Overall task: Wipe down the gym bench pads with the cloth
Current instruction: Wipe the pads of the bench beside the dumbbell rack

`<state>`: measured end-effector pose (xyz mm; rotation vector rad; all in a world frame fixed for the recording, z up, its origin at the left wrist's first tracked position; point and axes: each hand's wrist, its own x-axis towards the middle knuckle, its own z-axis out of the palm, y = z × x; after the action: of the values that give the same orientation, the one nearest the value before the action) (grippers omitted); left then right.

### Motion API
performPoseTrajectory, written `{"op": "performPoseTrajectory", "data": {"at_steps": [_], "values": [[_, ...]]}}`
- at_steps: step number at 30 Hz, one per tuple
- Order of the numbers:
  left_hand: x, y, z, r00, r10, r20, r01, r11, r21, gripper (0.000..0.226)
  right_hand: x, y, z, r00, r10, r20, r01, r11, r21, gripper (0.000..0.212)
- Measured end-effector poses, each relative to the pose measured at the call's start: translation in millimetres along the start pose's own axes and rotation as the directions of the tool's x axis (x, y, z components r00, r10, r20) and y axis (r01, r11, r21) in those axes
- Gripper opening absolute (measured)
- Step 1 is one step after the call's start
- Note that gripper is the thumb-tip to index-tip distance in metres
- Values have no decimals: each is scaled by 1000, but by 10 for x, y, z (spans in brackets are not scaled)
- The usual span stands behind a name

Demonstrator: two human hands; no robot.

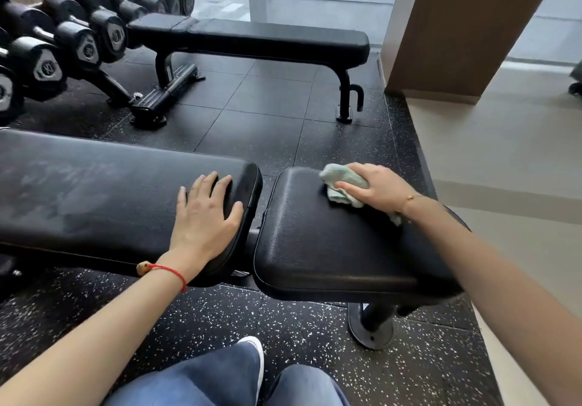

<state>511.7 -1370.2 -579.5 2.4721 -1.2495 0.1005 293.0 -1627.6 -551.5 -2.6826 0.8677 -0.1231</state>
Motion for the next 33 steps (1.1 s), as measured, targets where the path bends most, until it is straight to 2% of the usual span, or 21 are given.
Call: {"op": "performPoseTrajectory", "data": {"at_steps": [2,4,6,9,11,15,17,21,25,27,30,33], "values": [[7,21,13,1000,-6,9,6,1000,11,63,-24,69,-32,999,34,12,-33,999,-21,51],[-9,37,16,1000,1,23,-2,1000,23,60,158,-104,-9,998,51,43,-48,997,-60,46],[-39,48,-1,999,32,27,-33,999,24,61,313,-322,37,995,67,75,-61,995,-78,49],[-89,234,-38,992,123,30,-124,992,18,66,196,-230,-2,992,90,83,-90,996,-3,59],[-114,457,-24,978,204,38,-204,979,0,70,-80,10,-81,994,107,27,-106,994,-13,65],[-142,882,106,937,338,85,-333,940,-71,76,-542,456,-126,976,186,-118,-194,979,-62,50],[-169,989,172,918,382,105,-371,922,-109,76,-734,588,-115,954,238,-179,-255,964,-76,52],[-235,1073,247,915,382,133,-359,918,-169,72,-1183,735,-60,887,402,-229,-405,914,33,56],[-249,1095,274,923,361,132,-340,928,-154,75,-1581,653,57,823,496,-278,-474,868,146,58],[-241,1091,278,923,364,126,-346,927,-147,75,-1781,526,161,802,451,-391,-421,892,167,56],[-240,1093,288,923,368,115,-351,925,-144,69,-2034,334,255,787,275,-553,-259,960,108,49],[-240,1094,296,925,364,106,-347,926,-146,68,-2056,25,318,846,45,-532,-51,999,3,42]]}}
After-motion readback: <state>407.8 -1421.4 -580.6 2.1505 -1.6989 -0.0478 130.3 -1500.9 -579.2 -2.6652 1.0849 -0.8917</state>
